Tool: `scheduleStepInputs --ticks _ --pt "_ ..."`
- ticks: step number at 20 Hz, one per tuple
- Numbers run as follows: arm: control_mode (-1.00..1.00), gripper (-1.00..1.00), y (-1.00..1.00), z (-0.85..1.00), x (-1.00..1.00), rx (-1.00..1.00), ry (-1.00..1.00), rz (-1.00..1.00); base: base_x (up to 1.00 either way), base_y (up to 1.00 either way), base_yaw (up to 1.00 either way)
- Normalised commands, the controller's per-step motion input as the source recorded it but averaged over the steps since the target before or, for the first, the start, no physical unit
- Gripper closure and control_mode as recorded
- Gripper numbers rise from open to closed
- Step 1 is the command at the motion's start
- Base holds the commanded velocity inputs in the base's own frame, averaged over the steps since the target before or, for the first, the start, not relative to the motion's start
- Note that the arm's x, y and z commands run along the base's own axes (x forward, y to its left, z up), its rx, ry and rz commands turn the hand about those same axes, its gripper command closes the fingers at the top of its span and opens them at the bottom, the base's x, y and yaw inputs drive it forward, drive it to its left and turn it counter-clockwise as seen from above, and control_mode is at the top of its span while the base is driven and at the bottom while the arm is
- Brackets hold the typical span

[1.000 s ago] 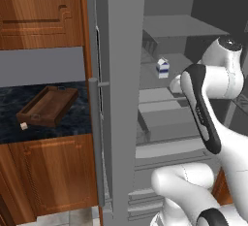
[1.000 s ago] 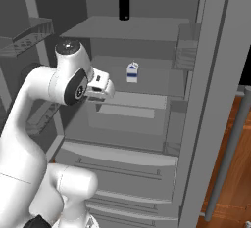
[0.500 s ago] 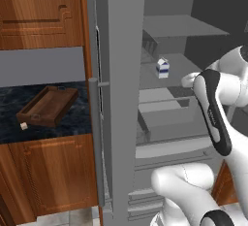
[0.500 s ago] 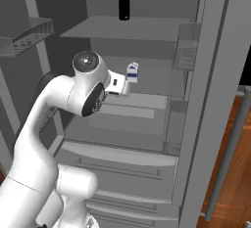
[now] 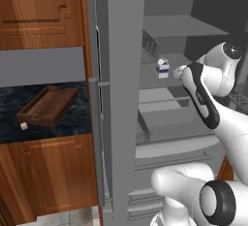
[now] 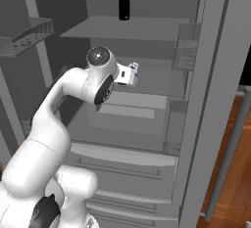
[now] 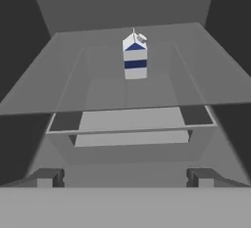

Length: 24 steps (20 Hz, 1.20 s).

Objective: Take out the milk from the fridge and place it on the tray on the counter. Then take the sugar cube near the tray and place it in the tray.

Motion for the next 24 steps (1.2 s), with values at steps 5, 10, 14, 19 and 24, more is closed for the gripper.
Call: scheduleStepInputs --ticks 5,10,14,19,24 --pt "-1.00 -1.00 -0.01 -0.03 0.80 0.00 0.00 0.04 0.00 0.00 0.00" --pt "-1.00 -1.00 -0.03 -0.03 0.76 0.00 -0.01 0.08 0.00 0.00 0.00" --pt "-1.00 -1.00 -0.07 -0.10 0.49 0.00 -0.06 0.12 0.00 0.00 0.00" --pt "-1.00 -1.00 -0.08 -0.18 0.27 -0.02 -0.11 0.07 0.00 0.00 0.00" --pt "-1.00 -1.00 0.00 -0.20 0.29 -0.05 -0.06 0.00 0.00 0.00 0.00"
